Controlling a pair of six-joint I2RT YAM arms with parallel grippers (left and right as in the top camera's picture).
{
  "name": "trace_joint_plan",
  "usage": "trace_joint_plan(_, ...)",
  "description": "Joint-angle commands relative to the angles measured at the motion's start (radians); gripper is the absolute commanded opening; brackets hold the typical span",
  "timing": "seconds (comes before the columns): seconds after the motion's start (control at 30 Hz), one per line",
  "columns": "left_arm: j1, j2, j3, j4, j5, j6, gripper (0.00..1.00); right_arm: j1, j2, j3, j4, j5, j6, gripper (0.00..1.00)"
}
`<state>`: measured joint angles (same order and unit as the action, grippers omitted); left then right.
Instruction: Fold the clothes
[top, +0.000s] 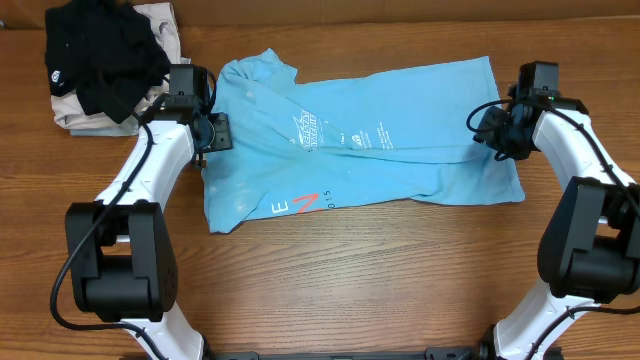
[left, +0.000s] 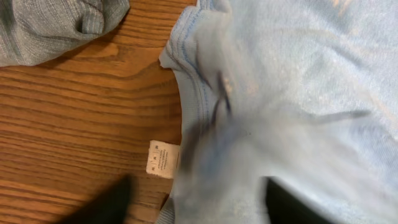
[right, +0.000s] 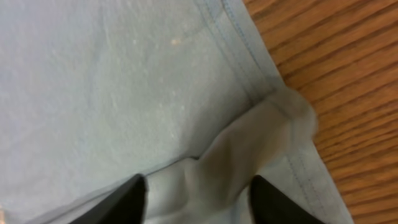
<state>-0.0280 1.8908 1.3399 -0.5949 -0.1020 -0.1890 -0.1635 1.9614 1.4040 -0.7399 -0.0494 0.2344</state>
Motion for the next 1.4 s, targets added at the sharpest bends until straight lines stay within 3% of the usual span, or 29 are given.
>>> trace_joint_plan(0.0, 0.014, 0.005, 0.004, 0.007, -0.012, 0.0, 1.0, -0.011, -0.002, 0.024, -0.003, -0.047, 0.0, 0.72)
trace_joint_plan(0.1, 0.026, 0.005, 0.08, -0.066, -0.01, 0.011, 1.0, -0.029, -0.01, 0.09, -0.063, -0.108, 0.0, 0.78)
trace_joint_plan(0.23, 0.034, 0.005, 0.328, -0.262, 0.031, 0.063, 1.0, -0.039, -0.039, 0.265, -0.201, -0.14, -0.01, 0.88)
trace_joint_plan(0.33, 0.031, 0.005, 0.516, -0.311, 0.106, 0.121, 1.0, -0.028, -0.042, 0.408, -0.261, -0.156, -0.057, 0.97)
trace_joint_plan(0.57, 0.002, 0.107, 0.581, -0.123, 0.157, 0.149, 1.0, 0.009, -0.02, 0.43, -0.204, -0.156, -0.06, 0.98)
trace_joint_plan(0.73, -0.011, 0.337, 0.758, -0.141, 0.24, 0.156, 1.0, 0.042, -0.02, 0.429, -0.251, -0.154, -0.06, 0.98)
trace_joint_plan(0.83, -0.037, 0.426, 0.816, -0.125, 0.24, 0.227, 1.0, 0.051, -0.02, 0.429, -0.278, -0.154, -0.06, 0.98)
trace_joint_plan(1.13, -0.111, 0.613, 0.819, 0.17, 0.199, 0.264, 1.0, 0.058, -0.02, 0.374, -0.312, -0.154, -0.06, 0.95)
trace_joint_plan(1.37, -0.13, 0.713, 0.821, 0.291, 0.202, 0.264, 0.97, 0.058, -0.02, 0.374, -0.318, -0.154, -0.06, 0.95)
